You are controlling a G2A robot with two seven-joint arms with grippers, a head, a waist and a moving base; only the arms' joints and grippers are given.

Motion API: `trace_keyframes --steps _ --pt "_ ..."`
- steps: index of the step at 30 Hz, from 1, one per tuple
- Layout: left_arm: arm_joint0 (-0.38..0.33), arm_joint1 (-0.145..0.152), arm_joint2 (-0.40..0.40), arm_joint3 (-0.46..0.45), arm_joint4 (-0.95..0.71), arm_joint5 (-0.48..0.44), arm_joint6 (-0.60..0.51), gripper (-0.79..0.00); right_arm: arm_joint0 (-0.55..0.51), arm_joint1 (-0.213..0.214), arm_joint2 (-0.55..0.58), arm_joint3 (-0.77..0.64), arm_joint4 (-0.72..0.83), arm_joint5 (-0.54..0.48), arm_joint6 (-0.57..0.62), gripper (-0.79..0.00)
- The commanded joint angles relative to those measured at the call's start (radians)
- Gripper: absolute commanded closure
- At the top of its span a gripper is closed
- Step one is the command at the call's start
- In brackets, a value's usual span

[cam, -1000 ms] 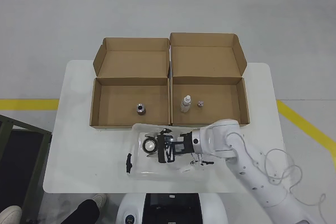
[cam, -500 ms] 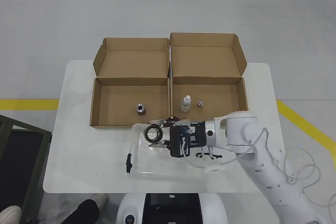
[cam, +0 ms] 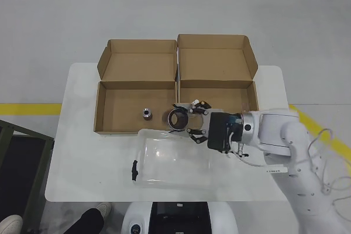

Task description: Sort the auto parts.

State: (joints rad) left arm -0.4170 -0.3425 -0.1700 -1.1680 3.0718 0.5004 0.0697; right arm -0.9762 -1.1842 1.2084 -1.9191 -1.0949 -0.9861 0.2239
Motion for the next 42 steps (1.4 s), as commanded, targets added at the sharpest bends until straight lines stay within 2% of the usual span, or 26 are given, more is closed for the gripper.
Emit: trace_keyframes --steps 1,27,33,42 --pt "0.000 0.000 0.000 0.000 0.000 0.000 0.000 -0.785 -0.002 0.003 0.016 -0.005 0.004 0.000 -0.010 0.000" --pt "0.000 0.000 0.000 0.000 0.000 0.000 0.000 -0.785 -0.067 0.037 0.172 -0.012 0.043 -0.017 -0.167 0.000" --pt "0.000 0.000 0.000 0.000 0.000 0.000 0.000 -0.785 -0.058 0.039 0.149 0.001 0.040 -0.014 -0.166 0.000" --pt "0.000 0.000 0.000 0.000 0.000 0.000 0.000 -0.785 0.014 0.032 0.035 0.064 0.033 -0.006 -0.102 0.000"
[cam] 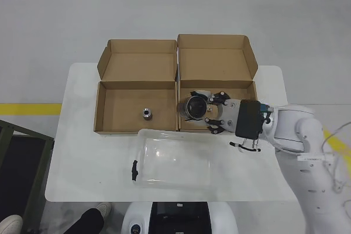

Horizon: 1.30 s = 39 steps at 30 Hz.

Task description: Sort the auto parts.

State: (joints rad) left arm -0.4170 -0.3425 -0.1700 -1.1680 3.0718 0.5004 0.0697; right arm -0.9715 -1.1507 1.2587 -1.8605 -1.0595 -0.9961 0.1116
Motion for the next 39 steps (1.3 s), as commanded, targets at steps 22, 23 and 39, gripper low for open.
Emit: trace_keyframes --steps 22,23,39 --pt "0.000 0.000 0.000 0.000 0.000 0.000 0.000 -0.785 0.223 -0.056 -0.329 0.255 -0.001 0.097 0.145 0.000" --pt "0.000 0.000 0.000 0.000 0.000 0.000 0.000 -0.785 0.235 -0.060 -0.342 0.274 0.003 0.102 0.147 0.000" --pt "0.000 0.000 0.000 0.000 0.000 0.000 0.000 -0.785 0.364 -0.124 -0.490 0.498 0.001 0.191 0.152 0.000"
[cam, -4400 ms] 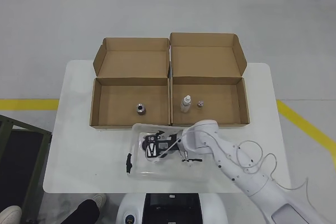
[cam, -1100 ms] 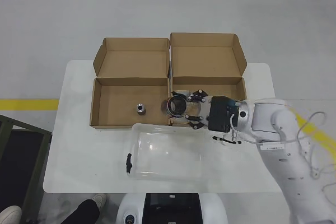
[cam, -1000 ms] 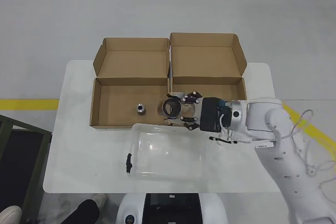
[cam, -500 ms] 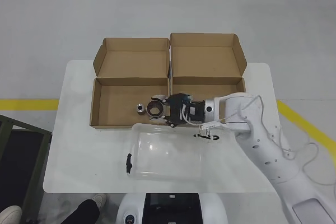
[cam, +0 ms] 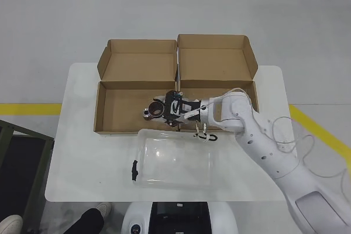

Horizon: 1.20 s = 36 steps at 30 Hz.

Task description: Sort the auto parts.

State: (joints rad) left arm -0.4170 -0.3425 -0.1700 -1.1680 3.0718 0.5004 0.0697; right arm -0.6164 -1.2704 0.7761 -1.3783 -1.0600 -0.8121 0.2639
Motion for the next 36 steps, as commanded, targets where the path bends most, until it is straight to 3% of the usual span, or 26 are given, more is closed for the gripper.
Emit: trace_keyframes --steps 1,20,24,30,36 --pt "0.000 0.000 0.000 0.000 0.000 0.000 0.000 -0.785 0.016 -0.009 -0.015 0.032 0.004 0.012 -0.001 0.000" --pt "0.000 0.000 0.000 0.000 0.000 0.000 0.000 -0.785 0.112 -0.090 -0.126 0.275 0.017 0.098 0.045 -0.003" --pt "0.000 0.000 0.000 0.000 0.000 0.000 0.000 -0.785 0.123 -0.105 -0.140 0.306 0.014 0.105 0.049 -0.068" --pt "0.000 0.000 0.000 0.000 0.000 0.000 0.000 -0.785 0.139 -0.125 -0.155 0.354 0.015 0.113 0.058 -0.105" --pt "0.000 0.000 0.000 0.000 0.000 0.000 0.000 -0.785 0.150 -0.144 -0.170 0.399 0.012 0.116 0.060 -0.274"
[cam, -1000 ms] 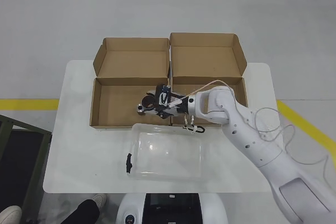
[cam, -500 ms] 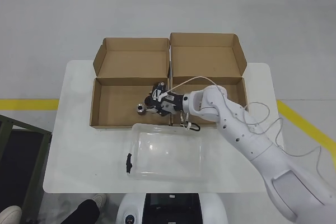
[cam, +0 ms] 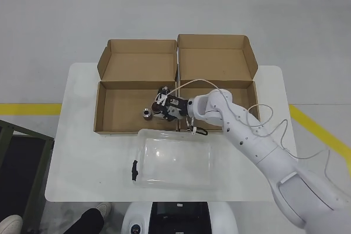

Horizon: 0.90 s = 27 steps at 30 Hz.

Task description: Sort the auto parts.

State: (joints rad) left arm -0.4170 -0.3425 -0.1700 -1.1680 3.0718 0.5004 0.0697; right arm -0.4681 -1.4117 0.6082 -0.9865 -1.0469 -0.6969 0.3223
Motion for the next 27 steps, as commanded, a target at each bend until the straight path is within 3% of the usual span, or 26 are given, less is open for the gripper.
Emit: trace_keyframes --steps 1,11,14,16,21,27 --pt "0.000 0.000 0.000 0.000 0.000 0.000 0.000 -0.785 0.003 -0.005 -0.003 0.014 -0.001 -0.001 0.002 -0.311" --pt "0.000 0.000 0.000 0.000 0.000 0.000 0.000 -0.785 0.019 -0.030 -0.013 0.066 -0.014 -0.003 0.005 -0.391" --pt "0.000 0.000 0.000 0.000 0.000 0.000 0.000 -0.785 0.020 -0.035 -0.014 0.076 -0.018 -0.006 0.004 -0.579" --pt "0.000 0.000 0.000 0.000 0.000 0.000 0.000 -0.785 0.021 -0.038 -0.014 0.081 -0.021 -0.008 0.001 -0.643" --pt "0.000 0.000 0.000 0.000 0.000 0.000 0.000 -0.785 0.021 -0.035 0.007 0.060 -0.031 -0.018 -0.022 -0.668" --pt "0.000 0.000 0.000 0.000 0.000 0.000 0.000 -0.785 -0.011 -0.003 0.073 -0.057 -0.066 -0.035 -0.033 -0.711"
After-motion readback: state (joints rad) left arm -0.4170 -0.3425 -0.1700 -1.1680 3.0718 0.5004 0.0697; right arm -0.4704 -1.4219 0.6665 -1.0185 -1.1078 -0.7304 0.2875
